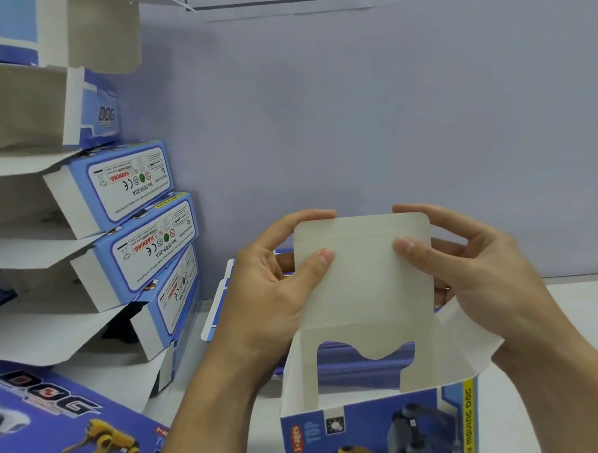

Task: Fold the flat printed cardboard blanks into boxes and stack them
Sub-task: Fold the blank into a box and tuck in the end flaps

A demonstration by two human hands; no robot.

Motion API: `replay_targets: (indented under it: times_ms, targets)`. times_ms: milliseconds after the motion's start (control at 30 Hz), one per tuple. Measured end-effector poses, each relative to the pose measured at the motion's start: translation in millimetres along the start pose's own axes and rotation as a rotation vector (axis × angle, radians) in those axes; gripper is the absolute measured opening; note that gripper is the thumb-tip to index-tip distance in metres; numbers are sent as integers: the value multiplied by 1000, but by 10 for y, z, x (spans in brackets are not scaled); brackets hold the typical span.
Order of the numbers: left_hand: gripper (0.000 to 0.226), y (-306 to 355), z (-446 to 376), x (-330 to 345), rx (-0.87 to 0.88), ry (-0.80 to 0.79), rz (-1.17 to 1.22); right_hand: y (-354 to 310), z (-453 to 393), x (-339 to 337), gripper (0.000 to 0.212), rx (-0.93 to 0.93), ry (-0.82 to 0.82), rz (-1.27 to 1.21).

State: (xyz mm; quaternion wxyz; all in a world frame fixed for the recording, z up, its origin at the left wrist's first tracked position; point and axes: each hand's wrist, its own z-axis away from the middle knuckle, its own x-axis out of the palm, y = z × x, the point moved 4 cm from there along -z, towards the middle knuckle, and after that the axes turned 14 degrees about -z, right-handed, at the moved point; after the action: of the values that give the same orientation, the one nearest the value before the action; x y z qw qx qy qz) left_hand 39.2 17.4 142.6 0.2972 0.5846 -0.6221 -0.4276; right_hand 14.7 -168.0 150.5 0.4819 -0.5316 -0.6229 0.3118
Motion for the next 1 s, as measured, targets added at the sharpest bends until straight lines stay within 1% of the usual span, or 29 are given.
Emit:
replay_targets:
  times_ms: [133, 233, 333, 467, 533, 667, 767, 900, 1000]
  targets:
    - [25, 15, 9, -9, 9, 44, -33, -17, 11, 26, 25, -1, 16, -28]
    - [33, 27, 14, -16, 14, 58, -56, -28, 22, 44, 20, 1, 29, -60]
    - [35, 35, 17, -13, 29, 85, -80, -31, 21, 51, 25, -26, 48, -47]
    - [30, 35, 12, -10, 2, 78, -70, -14, 10, 31, 21, -6, 21, -13]
    - [28, 33, 11, -3, -23, 47, -38, -6, 13, 14, 25, 15, 3, 12]
    - [28, 30, 18, -2, -12, 70, -29, -16, 8, 12, 22, 21, 32, 18]
    - [15, 61, 25, 4, 22, 107, -14, -6, -4, 0, 27, 23, 56, -35]
    - [18, 59, 21, -12, -9, 126, 10, 3, -14, -20, 27, 49, -30, -5]
    - [26, 17, 7, -53, -84, 131, 32, 63, -20, -101, 34, 137, -79, 106]
